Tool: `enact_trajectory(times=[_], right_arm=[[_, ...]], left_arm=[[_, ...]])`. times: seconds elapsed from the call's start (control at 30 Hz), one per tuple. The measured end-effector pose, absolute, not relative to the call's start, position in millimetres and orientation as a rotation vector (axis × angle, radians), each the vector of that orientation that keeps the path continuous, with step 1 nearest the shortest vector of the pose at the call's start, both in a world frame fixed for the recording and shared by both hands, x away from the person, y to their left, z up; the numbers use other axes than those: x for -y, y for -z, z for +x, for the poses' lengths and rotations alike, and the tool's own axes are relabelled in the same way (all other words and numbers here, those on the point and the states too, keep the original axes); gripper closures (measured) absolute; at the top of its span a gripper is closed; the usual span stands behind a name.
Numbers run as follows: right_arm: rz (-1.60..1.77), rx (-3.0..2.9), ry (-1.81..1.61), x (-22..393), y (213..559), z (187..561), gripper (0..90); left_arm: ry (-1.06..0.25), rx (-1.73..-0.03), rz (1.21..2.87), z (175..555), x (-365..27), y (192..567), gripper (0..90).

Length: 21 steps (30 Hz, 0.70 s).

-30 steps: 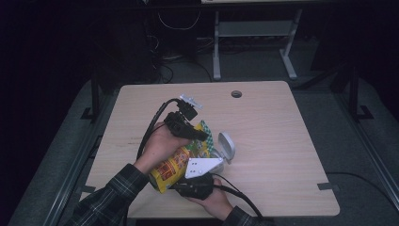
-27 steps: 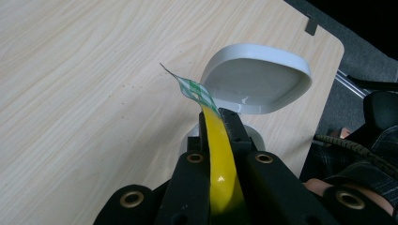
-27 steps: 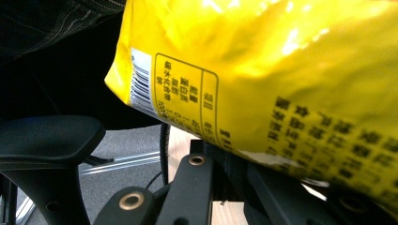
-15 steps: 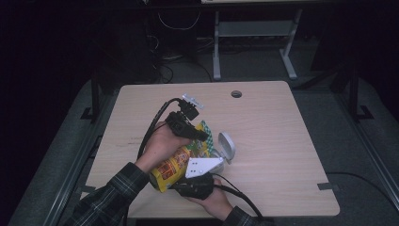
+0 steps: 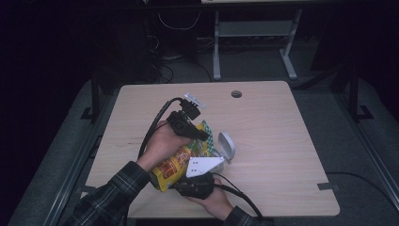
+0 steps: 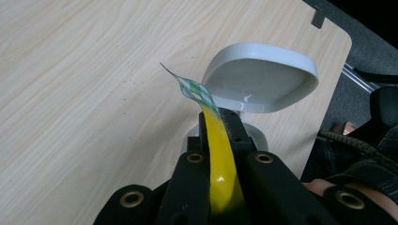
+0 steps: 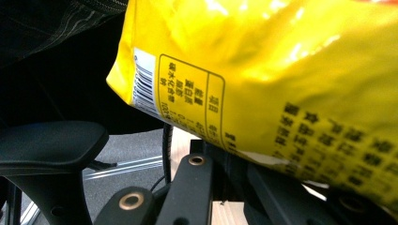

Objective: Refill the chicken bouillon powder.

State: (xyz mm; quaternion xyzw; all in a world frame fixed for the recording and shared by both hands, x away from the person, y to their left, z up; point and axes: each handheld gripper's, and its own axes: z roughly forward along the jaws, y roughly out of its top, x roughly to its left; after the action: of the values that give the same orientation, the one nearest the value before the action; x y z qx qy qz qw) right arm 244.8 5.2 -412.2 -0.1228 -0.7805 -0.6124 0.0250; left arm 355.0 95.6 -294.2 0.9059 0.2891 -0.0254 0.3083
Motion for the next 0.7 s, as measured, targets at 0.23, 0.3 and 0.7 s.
enact_trajectory(times=[0.23,0.3,0.7], right_arm=[[-0.383,2.408,1.895,-4.8,412.0,245.0,90.0],[-0.388,2.406,1.893,-4.7,411.9,244.8,90.0],[-0.389,2.403,1.896,-4.1,411.5,244.9,90.0]], left_arm=[[0.071,-0.771,2.4,356.7,-94.6,295.0,89.9],[0.07,-0.762,2.413,357.7,-94.7,294.8,89.9],[0.062,-0.755,2.415,357.2,-93.5,293.9,89.9]])
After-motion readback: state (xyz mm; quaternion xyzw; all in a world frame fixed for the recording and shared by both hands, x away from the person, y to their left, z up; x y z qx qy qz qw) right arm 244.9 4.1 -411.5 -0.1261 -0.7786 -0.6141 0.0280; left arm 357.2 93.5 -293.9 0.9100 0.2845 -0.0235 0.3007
